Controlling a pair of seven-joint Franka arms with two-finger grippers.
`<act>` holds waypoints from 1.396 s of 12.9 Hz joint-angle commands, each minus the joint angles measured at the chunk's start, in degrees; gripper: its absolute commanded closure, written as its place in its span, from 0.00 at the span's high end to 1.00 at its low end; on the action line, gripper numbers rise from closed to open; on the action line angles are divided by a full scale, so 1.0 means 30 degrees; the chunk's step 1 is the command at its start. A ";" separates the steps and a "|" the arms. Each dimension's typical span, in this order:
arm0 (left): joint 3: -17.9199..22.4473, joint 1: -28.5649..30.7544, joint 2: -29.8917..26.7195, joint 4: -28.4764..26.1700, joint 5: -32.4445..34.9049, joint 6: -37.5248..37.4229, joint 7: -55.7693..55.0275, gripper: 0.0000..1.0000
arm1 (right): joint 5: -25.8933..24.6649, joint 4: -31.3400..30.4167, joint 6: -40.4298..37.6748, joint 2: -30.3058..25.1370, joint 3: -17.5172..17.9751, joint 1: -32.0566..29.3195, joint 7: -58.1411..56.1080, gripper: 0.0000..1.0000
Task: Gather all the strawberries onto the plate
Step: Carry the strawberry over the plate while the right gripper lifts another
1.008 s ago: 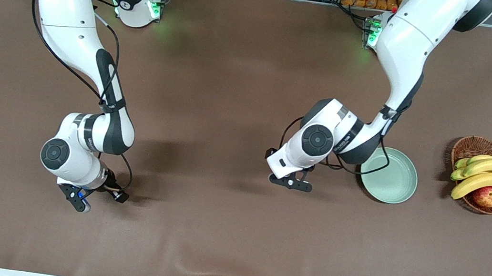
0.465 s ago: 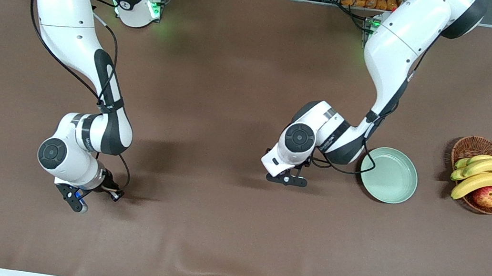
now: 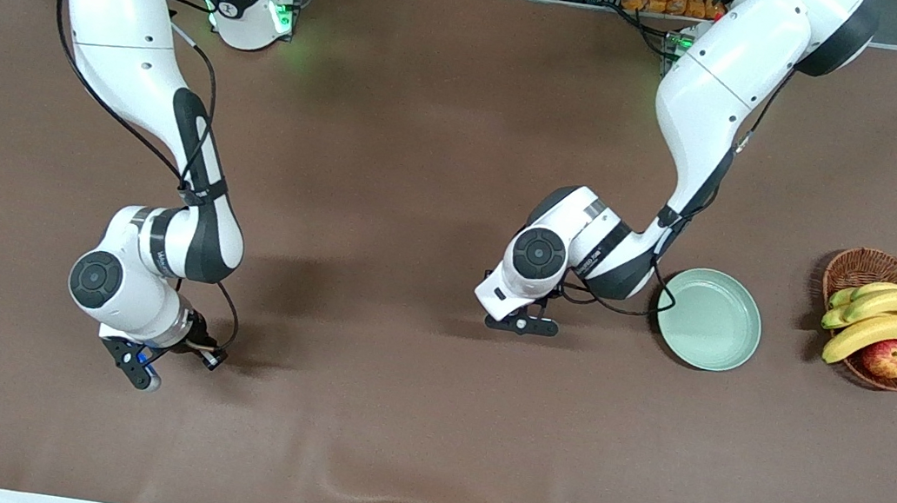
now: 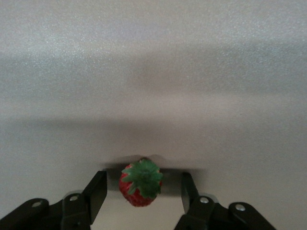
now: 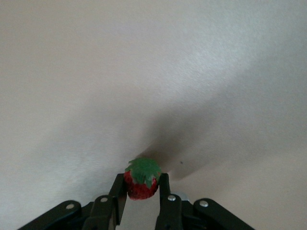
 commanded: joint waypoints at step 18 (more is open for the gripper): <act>0.0054 0.4951 -0.5282 -0.4147 0.0540 -0.2227 0.2185 0.00 | 0.0189 0.2456 -0.2405 -0.1104 0.4114 0.5711 -0.1262 0.00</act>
